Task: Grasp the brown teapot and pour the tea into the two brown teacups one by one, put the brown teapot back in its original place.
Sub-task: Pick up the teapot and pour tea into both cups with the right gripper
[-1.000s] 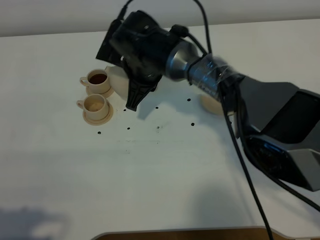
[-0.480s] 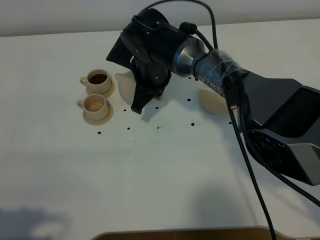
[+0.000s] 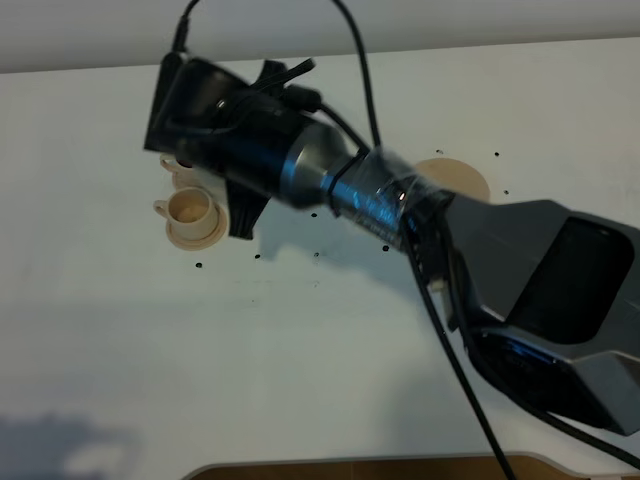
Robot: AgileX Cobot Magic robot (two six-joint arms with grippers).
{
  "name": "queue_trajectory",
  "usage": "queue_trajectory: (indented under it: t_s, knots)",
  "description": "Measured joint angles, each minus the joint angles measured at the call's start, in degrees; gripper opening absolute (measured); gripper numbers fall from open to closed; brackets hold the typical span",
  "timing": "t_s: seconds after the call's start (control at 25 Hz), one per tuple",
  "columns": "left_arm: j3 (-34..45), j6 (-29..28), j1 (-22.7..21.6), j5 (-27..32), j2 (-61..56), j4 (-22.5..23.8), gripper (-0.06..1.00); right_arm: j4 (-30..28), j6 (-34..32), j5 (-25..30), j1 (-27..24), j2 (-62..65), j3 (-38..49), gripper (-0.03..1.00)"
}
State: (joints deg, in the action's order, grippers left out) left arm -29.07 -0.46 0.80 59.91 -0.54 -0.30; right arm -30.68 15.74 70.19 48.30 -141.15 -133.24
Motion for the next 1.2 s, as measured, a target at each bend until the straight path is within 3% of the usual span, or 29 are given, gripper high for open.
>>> queue_trajectory:
  t_s: [0.16, 0.48, 0.76, 1.2]
  knots:
    - [0.0, 0.0, 0.0, 0.0, 0.0, 0.0, 0.46, 0.0, -0.9, -0.1, 1.4, 0.6, 0.6, 0.12]
    - [0.0, 0.0, 0.0, 0.0, 0.0, 0.0, 0.46, -2.1, -2.5, -0.1, 2.8, 7.9, 13.7, 0.12]
    - [0.0, 0.0, 0.0, 0.0, 0.0, 0.0, 0.46, -12.7, -7.9, -7.1, 3.4, 8.0, 23.0, 0.12]
    - [0.0, 0.0, 0.0, 0.0, 0.0, 0.0, 0.46, -24.4, -9.5, -15.2, 3.9, 3.6, 23.7, 0.12]
